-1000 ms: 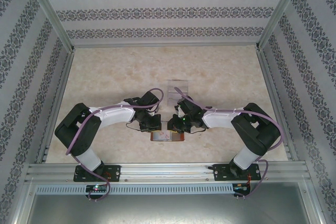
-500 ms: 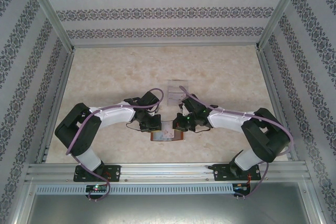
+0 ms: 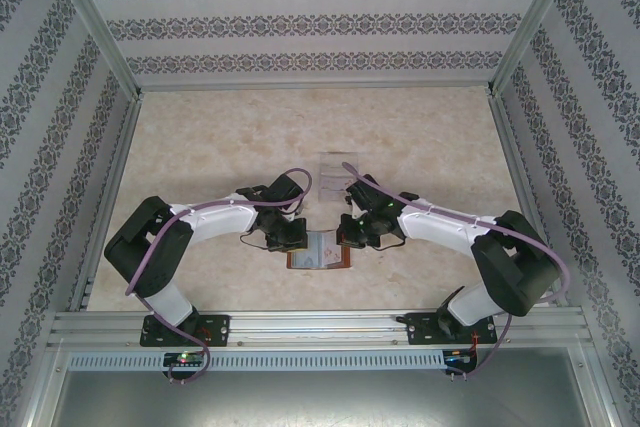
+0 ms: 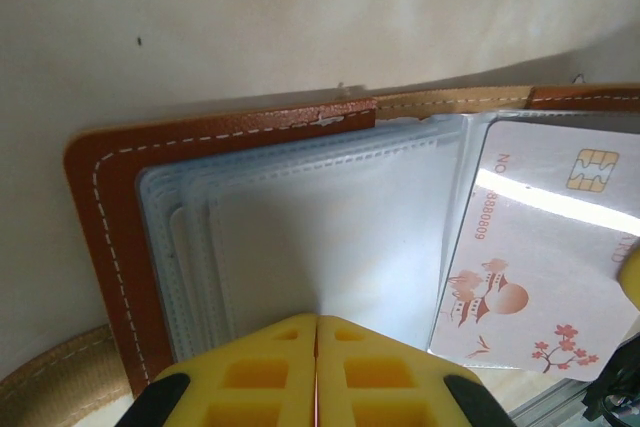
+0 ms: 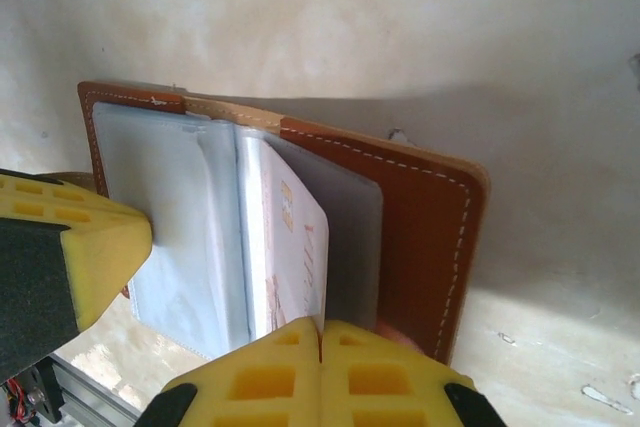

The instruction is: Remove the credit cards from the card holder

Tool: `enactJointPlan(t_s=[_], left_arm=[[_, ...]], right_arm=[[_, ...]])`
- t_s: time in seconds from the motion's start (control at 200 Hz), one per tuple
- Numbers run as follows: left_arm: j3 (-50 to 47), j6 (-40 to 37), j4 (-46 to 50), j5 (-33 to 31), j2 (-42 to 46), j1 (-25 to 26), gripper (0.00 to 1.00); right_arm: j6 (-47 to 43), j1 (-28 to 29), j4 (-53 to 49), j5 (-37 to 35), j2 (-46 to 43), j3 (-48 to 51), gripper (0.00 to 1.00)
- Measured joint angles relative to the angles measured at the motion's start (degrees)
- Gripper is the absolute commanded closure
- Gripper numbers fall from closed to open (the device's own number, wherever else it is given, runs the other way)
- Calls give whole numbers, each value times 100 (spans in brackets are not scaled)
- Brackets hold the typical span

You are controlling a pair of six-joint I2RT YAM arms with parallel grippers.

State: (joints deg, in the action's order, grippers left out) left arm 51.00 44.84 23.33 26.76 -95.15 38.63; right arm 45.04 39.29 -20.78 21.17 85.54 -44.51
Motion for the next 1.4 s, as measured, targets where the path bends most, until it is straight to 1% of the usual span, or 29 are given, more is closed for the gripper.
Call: enactJointPlan(t_s=[0.34, 0.55, 0.769, 0.854, 1.069, 1.399], left_arm=[[0, 0, 0, 2, 0, 0, 92], [0, -2, 0, 2, 0, 0, 92], [0, -4, 0, 4, 0, 0, 92], [0, -9, 0, 4, 0, 0, 92], [2, -24, 2, 0, 0, 0, 92], [101, -70, 199, -166, 94, 0, 91]], right_arm=[[216, 264, 133, 74, 125, -232, 90], [326, 402, 168, 81, 170, -254, 88], [417, 411, 92, 74, 170, -254, 86], [433, 413, 61, 74, 170, -254, 86], [452, 413, -4, 52, 168, -254, 95], [382, 407, -186, -103, -2, -280, 97]])
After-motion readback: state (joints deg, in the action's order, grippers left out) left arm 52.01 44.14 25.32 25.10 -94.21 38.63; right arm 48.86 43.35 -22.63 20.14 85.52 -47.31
